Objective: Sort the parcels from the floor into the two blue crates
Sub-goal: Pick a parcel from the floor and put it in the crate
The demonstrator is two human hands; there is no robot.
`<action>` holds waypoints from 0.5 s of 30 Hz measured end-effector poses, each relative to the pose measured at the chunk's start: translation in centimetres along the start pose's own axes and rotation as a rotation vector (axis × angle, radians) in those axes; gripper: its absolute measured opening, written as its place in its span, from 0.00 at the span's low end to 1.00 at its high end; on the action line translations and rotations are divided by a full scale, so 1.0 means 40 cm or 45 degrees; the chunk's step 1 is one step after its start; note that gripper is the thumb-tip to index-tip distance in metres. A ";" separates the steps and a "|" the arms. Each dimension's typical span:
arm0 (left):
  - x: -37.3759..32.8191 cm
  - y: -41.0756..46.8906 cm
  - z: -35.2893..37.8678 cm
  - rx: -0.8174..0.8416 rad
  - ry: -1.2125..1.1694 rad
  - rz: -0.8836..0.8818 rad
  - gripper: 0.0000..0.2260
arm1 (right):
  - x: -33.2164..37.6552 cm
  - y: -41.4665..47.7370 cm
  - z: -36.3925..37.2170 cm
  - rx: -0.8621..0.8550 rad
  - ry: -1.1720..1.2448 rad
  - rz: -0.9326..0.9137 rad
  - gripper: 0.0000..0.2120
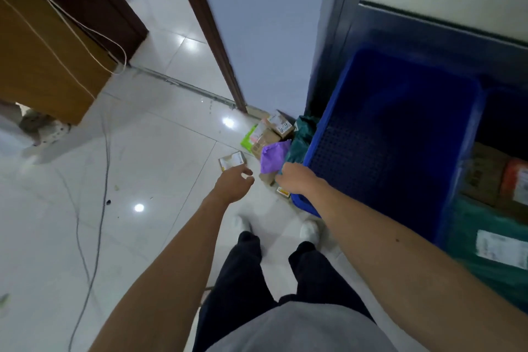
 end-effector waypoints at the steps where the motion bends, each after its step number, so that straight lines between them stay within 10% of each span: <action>1: 0.004 0.039 0.003 0.036 0.017 0.019 0.13 | 0.001 0.030 0.016 0.016 0.025 0.040 0.13; 15: 0.151 0.565 0.110 0.414 0.124 0.212 0.11 | 0.000 0.469 0.215 0.024 0.226 0.421 0.24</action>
Point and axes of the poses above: each hand's wrist, its own y-axis towards the middle knuckle, its own z-axis out of the palm, x = y × z, the point moved 4 cm from there along y, towards the middle knuckle, and after that the axes turned 7 degrees about y, right-handed, at the moved point
